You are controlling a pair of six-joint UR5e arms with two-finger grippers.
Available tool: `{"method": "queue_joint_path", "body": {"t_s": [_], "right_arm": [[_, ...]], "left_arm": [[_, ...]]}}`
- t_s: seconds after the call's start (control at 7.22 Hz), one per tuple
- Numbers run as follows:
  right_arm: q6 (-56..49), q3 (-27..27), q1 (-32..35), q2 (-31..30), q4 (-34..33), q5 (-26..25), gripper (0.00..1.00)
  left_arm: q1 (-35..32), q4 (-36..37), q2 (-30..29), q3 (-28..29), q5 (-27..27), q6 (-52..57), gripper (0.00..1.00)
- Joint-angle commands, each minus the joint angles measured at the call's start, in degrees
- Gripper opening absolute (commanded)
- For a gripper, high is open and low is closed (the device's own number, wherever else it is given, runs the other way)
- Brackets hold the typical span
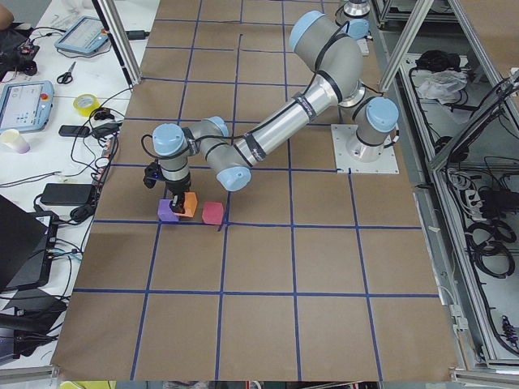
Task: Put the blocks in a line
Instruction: 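Carry the orange cube with the left gripper toward the purple and pink cubes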
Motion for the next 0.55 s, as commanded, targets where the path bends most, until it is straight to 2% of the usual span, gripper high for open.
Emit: {"method": "queue_joint_path", "body": {"t_s": [0.0,0.42], "right_arm": [[0.15,0.0,0.01,0.02,0.0,0.0,1.0],[0.33,0.97,-0.07,0.02,-0.09,0.0,1.0]], "left_arm": [[0.17,-1.23,-0.85,0.46,-0.11,-1.85,0.0],[0.17,-1.51,-1.91,1.08,-0.63,-1.85,0.0]]}}
